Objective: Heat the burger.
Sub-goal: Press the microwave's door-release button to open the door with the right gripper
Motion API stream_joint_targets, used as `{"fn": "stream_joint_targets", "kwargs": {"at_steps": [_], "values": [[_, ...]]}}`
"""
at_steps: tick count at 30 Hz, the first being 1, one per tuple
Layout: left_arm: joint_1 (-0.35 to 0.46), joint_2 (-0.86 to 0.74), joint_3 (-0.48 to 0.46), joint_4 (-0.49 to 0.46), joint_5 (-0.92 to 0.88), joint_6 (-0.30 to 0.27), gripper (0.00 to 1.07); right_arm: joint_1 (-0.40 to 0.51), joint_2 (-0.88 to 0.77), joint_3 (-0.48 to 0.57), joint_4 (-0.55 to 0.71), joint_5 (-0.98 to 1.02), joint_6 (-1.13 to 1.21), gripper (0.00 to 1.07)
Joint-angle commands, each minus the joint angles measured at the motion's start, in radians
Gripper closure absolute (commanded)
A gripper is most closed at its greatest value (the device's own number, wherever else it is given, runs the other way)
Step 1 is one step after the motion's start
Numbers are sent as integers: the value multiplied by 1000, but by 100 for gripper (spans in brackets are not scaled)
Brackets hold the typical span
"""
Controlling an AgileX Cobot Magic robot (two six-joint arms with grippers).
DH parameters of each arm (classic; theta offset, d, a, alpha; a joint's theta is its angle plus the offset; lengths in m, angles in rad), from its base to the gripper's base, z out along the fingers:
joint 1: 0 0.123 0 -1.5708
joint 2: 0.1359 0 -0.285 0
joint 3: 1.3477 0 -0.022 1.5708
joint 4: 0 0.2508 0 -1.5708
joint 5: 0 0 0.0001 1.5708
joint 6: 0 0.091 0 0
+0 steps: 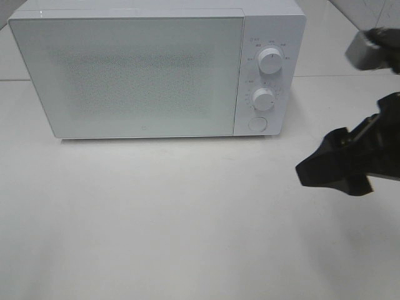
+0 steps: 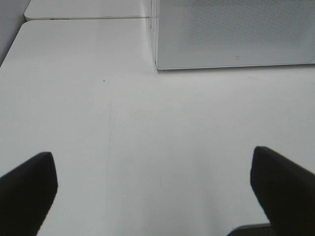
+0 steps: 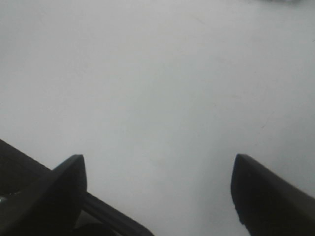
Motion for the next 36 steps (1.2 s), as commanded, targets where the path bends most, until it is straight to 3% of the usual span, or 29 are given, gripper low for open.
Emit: {"fn": "stream_joint_targets", "kwargs": {"at_steps": [1, 9, 17, 25, 36], "values": [[4, -6, 3, -2, -12, -5, 6, -10, -93, -5, -50, 61, 38, 30], [4, -6, 3, -2, -12, -5, 6, -168, -409, 0, -82, 253, 55, 30], [4, -6, 3, -2, -12, -5, 6, -178, -645, 0, -87, 319, 130, 31], [4, -6, 3, -2, -12, -5, 6, -209, -823, 3, -224, 414, 201, 31], [4, -6, 3, -2, -12, -5, 6, -248, -1007, 144, -242, 387, 197, 31]]}}
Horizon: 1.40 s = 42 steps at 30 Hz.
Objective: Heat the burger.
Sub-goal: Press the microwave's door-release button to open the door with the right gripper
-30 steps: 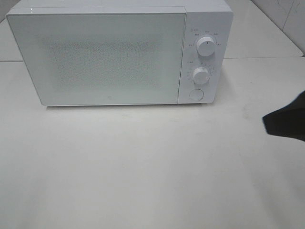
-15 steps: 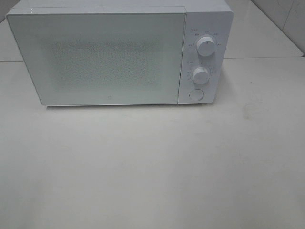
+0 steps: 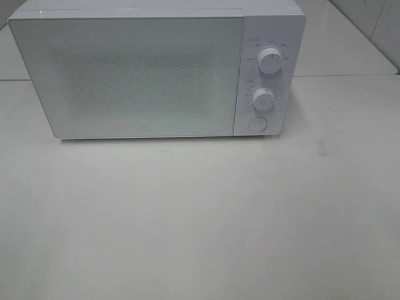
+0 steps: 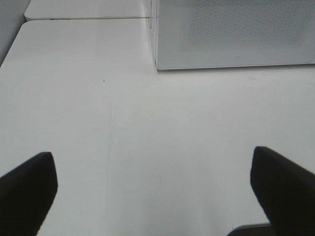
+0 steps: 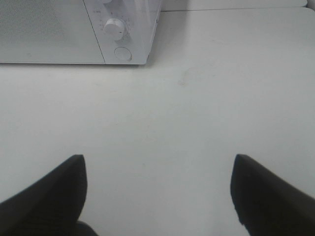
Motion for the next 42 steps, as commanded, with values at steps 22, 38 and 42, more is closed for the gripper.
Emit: {"fn": "stream_joint_targets", "kwargs": {"at_steps": [22, 38, 42], "values": [[4, -6, 3, -2, -12, -5, 6, -6, 70, -20, 12, -158, -17, 31], [4, -6, 3, -2, -12, -5, 6, -6, 464, -20, 12, -555, -22, 31], [4, -6, 3, -2, -12, -5, 6, -6, 606, -20, 12, -699, -22, 31]]}}
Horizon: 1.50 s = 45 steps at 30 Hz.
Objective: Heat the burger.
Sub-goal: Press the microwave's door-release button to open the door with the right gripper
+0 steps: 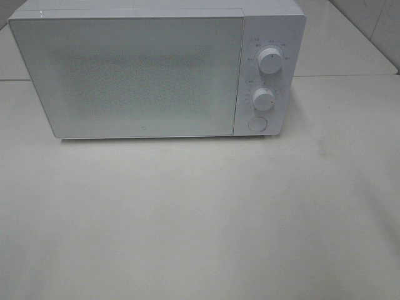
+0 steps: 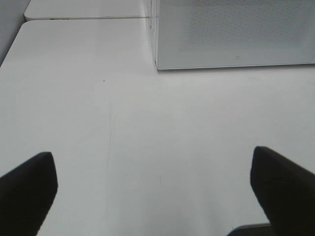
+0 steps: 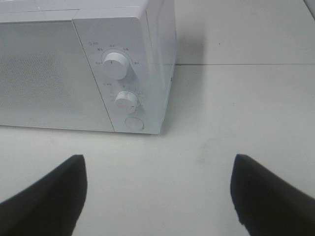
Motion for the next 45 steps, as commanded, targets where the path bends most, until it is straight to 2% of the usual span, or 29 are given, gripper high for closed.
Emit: {"fn": "stream_joint_targets", "kwargs": {"at_steps": [1, 3, 7, 9, 12, 17, 24, 32, 41, 44, 45], "values": [[4, -6, 3, -2, -12, -5, 6, -6, 37, -5, 0, -59, -14, 31], [4, -6, 3, -2, -12, -5, 6, -6, 144, -5, -4, -175, -13, 31], [4, -6, 3, -2, -12, -5, 6, -6, 220, 13, -13, -290, -13, 31], [4, -6, 3, -2, -12, -5, 6, -6, 291, 45, -19, -428, -13, 31], [4, -6, 3, -2, -12, -5, 6, -6, 316, 53, -21, -462, -13, 31], [4, -6, 3, -2, -12, -5, 6, -6, 456, 101, -23, -723, -27, 31], [4, -6, 3, -2, -12, -5, 6, -6, 564, 137, 1, -895, -54, 31], [4, -6, 3, -2, -12, -5, 6, -2, 691, 220, 137, -1163, -188, 31], [4, -6, 3, -2, -12, -5, 6, 1, 751, 290, 229, -1286, -226, 31], [4, -6, 3, -2, -12, -5, 6, 41, 772, 309, 278, -1323, -245, 31], [4, -6, 3, -2, -12, -5, 6, 79, 792, 314, 316, -1345, -270, 31]]}}
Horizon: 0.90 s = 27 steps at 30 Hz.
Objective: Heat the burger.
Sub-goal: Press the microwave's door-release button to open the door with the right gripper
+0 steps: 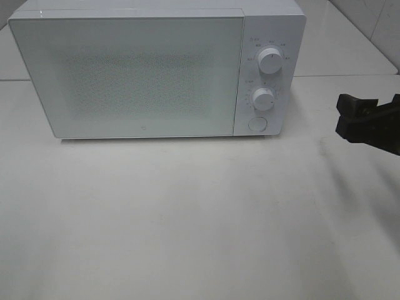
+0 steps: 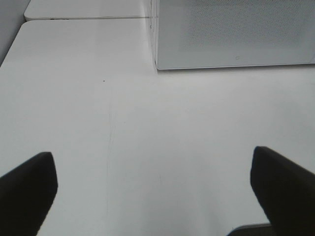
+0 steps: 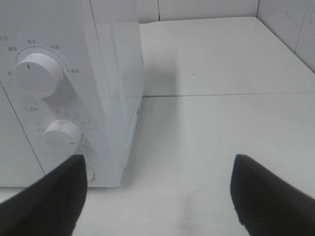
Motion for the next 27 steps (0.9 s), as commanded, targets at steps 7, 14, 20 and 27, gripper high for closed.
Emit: {"fn": "stream_joint_targets", "kwargs": {"at_steps": [7, 14, 20, 27], "values": [[4, -6, 3, -2, -12, -5, 6, 187, 113, 8, 204, -151, -106, 31], [4, -6, 3, -2, -12, -5, 6, 332, 207, 7, 339, -255, -115, 31], [4, -6, 3, -2, -12, -5, 6, 461, 288, -28, 467, -295, -126, 31], [4, -6, 3, -2, -12, -5, 6, 515, 331, -78, 496, -293, -135, 31]]}}
